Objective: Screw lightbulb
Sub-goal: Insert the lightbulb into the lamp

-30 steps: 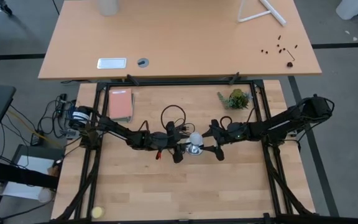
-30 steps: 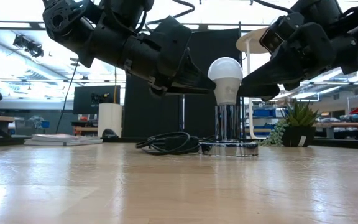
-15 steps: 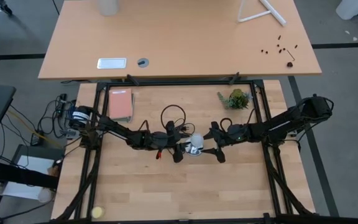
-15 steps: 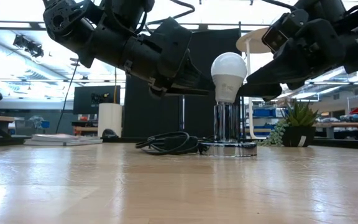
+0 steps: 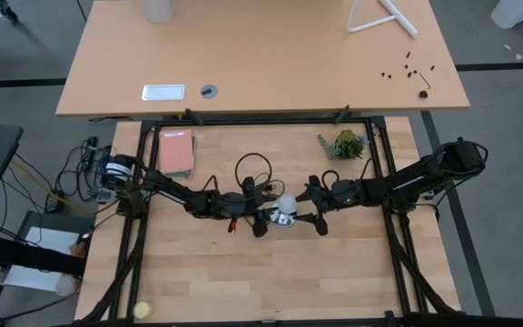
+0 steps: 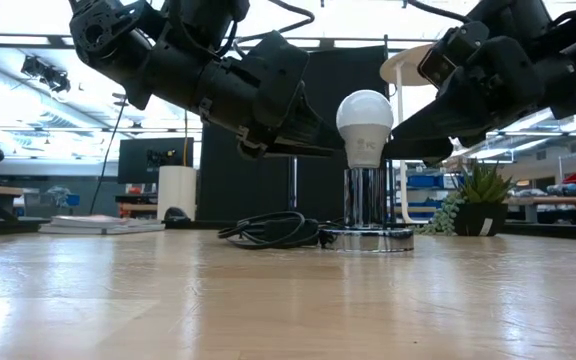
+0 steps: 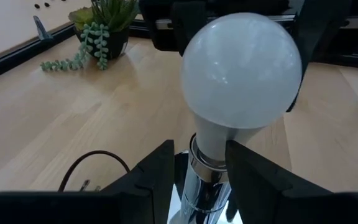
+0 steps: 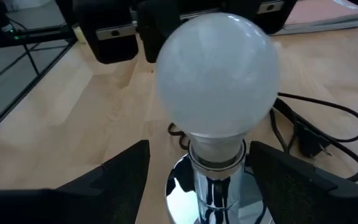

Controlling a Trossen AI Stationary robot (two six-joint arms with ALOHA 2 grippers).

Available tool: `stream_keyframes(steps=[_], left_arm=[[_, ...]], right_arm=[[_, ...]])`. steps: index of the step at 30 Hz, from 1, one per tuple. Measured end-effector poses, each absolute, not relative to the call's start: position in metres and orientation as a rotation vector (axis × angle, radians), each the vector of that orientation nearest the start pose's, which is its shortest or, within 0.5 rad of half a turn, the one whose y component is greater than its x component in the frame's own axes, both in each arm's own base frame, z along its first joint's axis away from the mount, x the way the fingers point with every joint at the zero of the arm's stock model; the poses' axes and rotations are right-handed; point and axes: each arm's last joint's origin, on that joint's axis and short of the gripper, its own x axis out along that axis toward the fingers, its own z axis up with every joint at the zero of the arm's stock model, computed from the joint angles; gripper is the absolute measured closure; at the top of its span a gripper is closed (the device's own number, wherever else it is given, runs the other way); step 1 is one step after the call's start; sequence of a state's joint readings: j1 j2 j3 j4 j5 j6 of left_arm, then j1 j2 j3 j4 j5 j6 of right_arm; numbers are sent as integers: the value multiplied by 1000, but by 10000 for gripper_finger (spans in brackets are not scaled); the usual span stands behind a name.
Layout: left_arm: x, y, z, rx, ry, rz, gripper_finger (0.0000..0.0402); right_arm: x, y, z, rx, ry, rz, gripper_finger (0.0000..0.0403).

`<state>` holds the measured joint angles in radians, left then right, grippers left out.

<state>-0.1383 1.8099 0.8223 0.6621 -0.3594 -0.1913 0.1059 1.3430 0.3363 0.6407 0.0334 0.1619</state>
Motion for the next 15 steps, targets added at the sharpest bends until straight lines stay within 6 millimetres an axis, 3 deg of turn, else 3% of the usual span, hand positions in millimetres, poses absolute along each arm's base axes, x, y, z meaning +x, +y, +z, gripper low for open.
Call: stream_keyframes(steps=[15], left_arm=[[353, -39, 157, -93, 337, 248, 254]], right_arm=[[221, 17, 149, 116, 489, 14, 113]])
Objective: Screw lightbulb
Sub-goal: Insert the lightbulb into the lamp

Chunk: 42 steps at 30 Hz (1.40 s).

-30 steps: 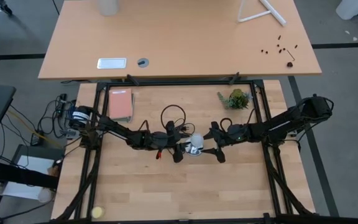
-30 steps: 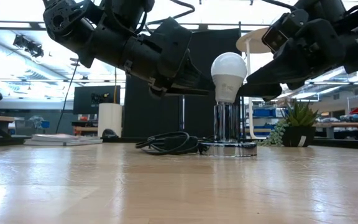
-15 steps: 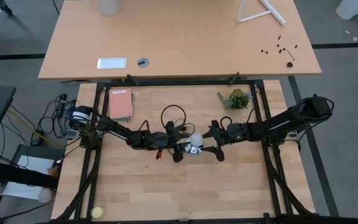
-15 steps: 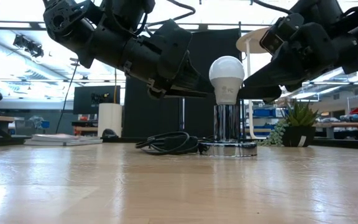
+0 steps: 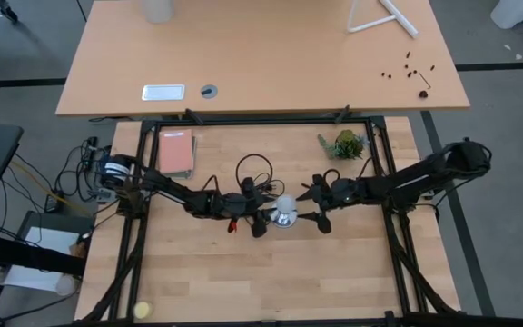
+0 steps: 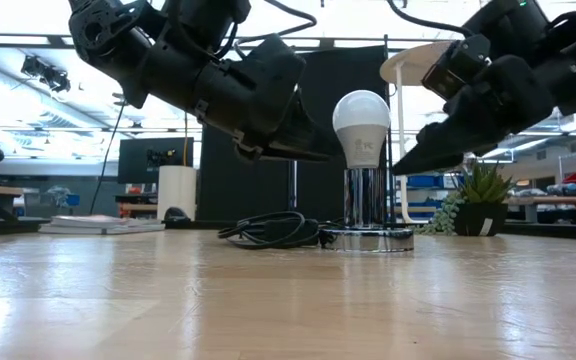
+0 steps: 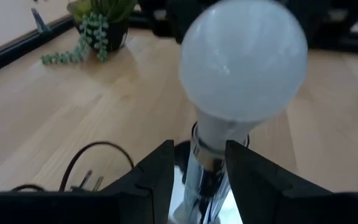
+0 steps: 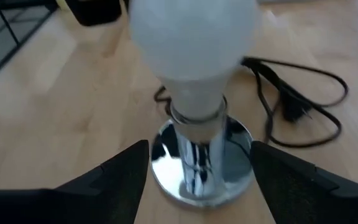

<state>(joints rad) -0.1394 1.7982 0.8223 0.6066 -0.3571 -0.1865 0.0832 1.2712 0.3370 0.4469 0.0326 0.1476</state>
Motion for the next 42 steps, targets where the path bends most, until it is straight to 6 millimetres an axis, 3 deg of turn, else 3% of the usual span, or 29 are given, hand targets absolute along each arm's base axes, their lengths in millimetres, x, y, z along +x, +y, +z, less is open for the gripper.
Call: stream_keyframes(steps=[8, 14, 19, 25, 36, 42], left_arm=[[347, -43, 160, -75, 389, 246, 254], [339, -59, 154, -46, 400, 241, 254], [317, -71, 144, -44, 261, 257, 254], [290, -64, 135, -136, 118, 256, 254], [295, -64, 127, -99, 220, 293, 252], [301, -65, 130, -89, 213, 300, 199]], right_arm=[[212, 16, 165, 73, 575, -2, 95], [223, 17, 196, -3, 696, 7, 93], [232, 17, 221, -60, 744, 26, 93], [243, 18, 244, -98, 858, 40, 93], [271, 21, 272, -176, 1050, 109, 79], [287, 23, 283, -218, 1127, 141, 28]])
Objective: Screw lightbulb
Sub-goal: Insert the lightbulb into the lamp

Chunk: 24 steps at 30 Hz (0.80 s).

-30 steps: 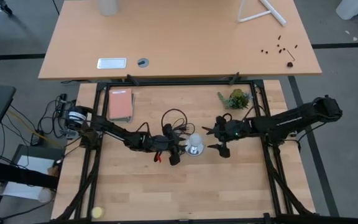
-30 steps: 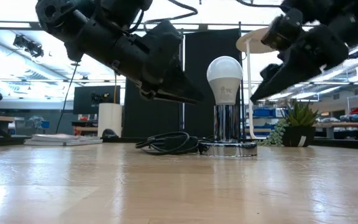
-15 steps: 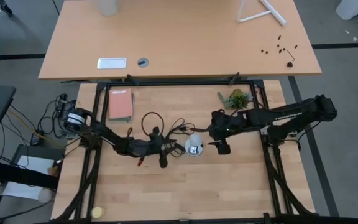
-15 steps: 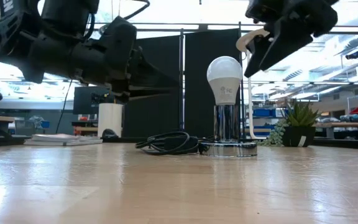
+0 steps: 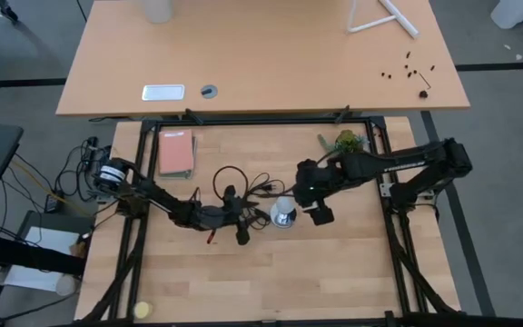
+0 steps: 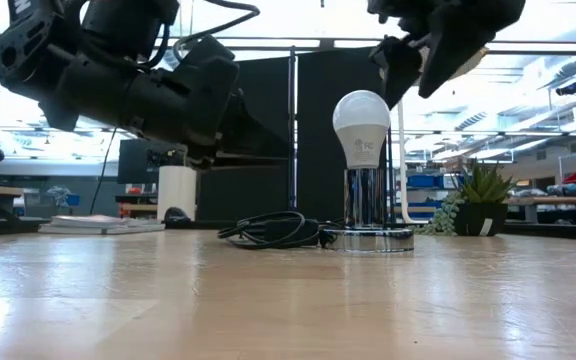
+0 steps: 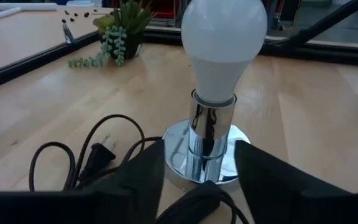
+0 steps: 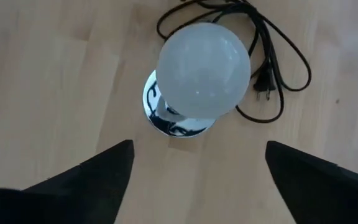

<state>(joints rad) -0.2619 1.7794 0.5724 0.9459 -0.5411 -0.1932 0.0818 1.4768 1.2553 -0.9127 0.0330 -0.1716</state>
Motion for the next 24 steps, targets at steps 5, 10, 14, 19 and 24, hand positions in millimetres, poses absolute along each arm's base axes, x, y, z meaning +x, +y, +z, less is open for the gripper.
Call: stream_keyframes(steps=[5, 10, 14, 19, 24], left_arm=[[301, -65, 130, -95, 209, 315, 142], [303, -65, 124, -114, 193, 316, 127], [306, -66, 113, -131, 150, 312, 130], [317, -69, 103, -71, 134, 305, 130], [340, -72, 94, 5, 144, 330, 125]], right_arm=[[307, 24, 290, -235, 1161, 154, 8], [325, 26, 287, -270, 1207, 183, 10], [334, 26, 290, -275, 1231, 189, 4], [335, 27, 292, -275, 1236, 190, 5], [336, 27, 292, -271, 1234, 187, 4]])
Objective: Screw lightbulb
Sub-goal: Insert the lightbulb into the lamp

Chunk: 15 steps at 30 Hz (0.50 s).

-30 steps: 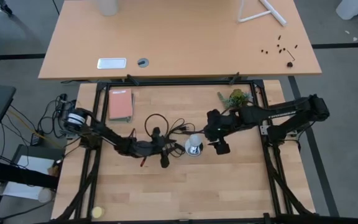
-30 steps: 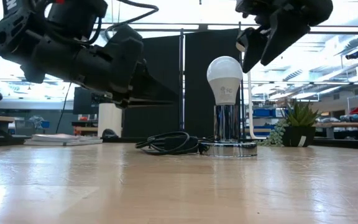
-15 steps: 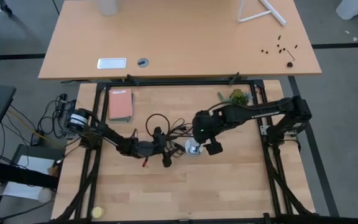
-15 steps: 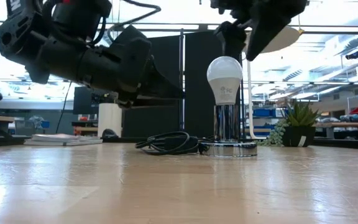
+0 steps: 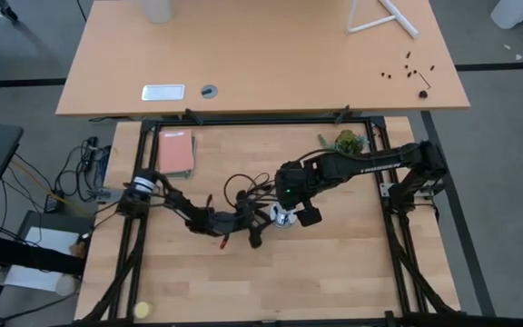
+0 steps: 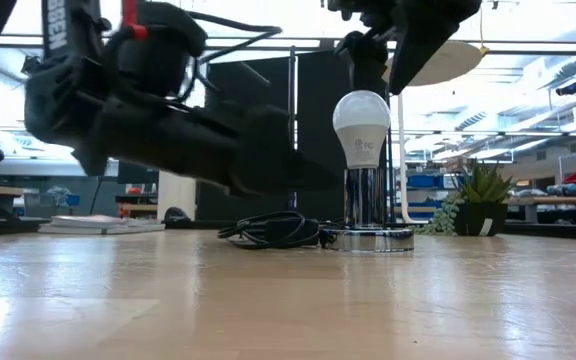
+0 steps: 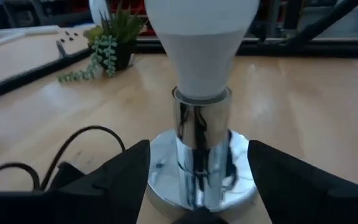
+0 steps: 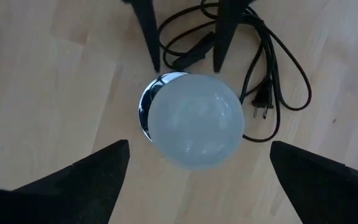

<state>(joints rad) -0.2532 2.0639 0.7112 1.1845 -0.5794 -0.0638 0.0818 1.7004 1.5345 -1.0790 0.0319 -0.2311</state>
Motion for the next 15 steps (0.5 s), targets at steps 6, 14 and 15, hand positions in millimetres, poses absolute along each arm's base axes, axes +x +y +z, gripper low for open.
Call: stream_keyframes(steps=[6, 14, 15], left_arm=[[354, -66, 92, 35, 139, 356, 105], [360, -55, 93, 13, 141, 267, 122], [361, -55, 94, 12, 141, 257, 126]], right_arm=[[336, 27, 292, -250, 1234, 173, 6], [340, 28, 294, -248, 1188, 181, 5], [340, 28, 294, -246, 1187, 183, 6]])
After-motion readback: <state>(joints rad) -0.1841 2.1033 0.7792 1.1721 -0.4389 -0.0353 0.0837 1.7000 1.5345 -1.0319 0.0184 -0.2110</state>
